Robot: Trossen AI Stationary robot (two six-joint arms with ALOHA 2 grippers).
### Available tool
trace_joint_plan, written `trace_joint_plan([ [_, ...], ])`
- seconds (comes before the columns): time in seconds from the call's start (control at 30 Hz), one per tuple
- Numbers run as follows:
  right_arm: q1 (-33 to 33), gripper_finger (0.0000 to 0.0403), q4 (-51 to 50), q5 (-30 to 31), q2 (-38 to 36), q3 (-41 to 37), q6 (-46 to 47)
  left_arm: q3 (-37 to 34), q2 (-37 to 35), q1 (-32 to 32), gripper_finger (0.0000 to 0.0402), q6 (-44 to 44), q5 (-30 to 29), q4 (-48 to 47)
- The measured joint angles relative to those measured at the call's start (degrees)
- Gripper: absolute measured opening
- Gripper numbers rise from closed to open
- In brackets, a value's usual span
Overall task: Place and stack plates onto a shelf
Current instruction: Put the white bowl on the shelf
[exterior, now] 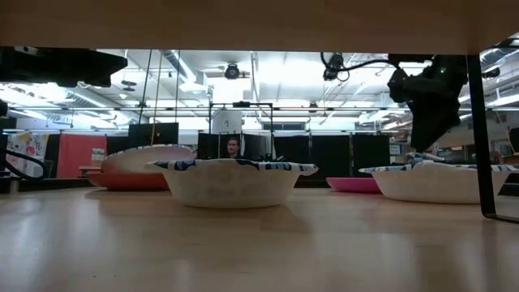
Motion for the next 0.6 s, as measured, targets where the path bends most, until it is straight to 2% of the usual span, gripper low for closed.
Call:
trace_joint_plan([
  [0.47,0.04,0.0187,0.09,-4.85,9.01,0.0,-3.58,0.0,0.0,-0.02,0.0036,0.0,0.02,-0.02],
  [0.6,0.05,0.0187,0.08,-4.55,11.44,0.0,-3.51,0.0,0.0,-0.01,0.0036,0.0,0.0,-0.02],
])
